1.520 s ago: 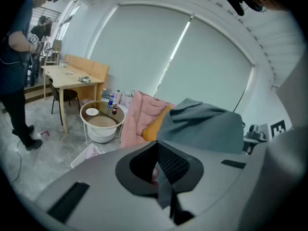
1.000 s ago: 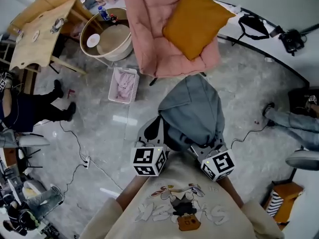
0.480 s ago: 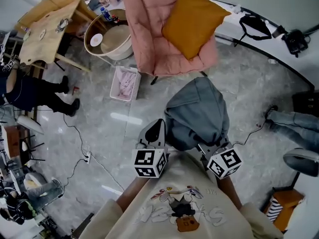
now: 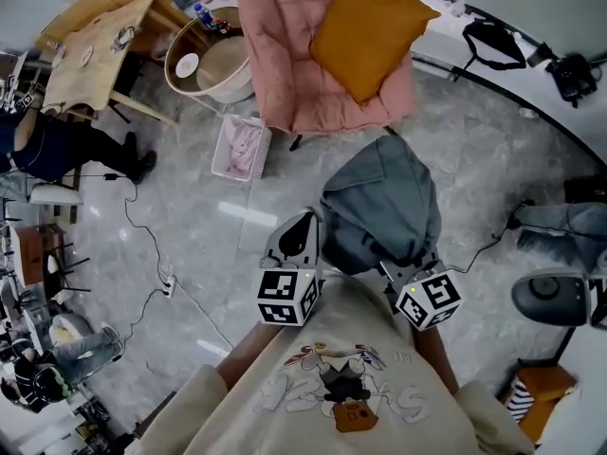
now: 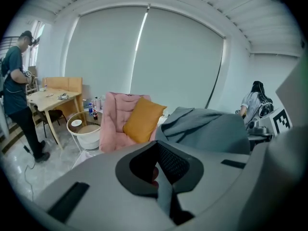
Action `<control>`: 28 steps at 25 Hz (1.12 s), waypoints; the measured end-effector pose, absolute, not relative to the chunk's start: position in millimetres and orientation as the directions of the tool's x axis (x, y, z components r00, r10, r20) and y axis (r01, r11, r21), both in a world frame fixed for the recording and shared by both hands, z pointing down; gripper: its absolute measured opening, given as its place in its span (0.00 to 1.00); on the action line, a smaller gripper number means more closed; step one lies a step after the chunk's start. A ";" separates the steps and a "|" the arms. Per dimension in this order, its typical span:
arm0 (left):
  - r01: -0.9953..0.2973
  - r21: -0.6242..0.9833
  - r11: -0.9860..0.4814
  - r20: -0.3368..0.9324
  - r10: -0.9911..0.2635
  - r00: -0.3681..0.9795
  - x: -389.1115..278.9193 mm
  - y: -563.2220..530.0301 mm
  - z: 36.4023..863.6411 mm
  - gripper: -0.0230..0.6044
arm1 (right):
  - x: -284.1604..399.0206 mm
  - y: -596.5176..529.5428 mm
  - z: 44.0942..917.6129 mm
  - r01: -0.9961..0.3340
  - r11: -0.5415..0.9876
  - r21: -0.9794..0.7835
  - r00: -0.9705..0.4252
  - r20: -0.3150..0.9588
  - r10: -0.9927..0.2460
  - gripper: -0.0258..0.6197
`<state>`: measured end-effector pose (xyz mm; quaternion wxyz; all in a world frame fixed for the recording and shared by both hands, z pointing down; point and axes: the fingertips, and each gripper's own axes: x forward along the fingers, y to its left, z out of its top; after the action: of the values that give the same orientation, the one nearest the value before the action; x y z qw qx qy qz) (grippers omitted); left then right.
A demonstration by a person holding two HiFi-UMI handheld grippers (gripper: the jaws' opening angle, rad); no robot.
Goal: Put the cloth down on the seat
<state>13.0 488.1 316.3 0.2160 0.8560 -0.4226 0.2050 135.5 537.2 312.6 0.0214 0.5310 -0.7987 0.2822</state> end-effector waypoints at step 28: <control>-0.731 0.312 -0.606 0.447 -0.586 0.676 -80.6 259.2 308.3 0.04 | 18.3 313.1 298.6 -0.905 0.157 -0.395 -0.304 0.344 -0.888 0.51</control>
<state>-80.6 259.2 308.3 0.2405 0.8833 -0.3728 0.1513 18.3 313.1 298.6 0.0157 0.5898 -0.7604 0.2716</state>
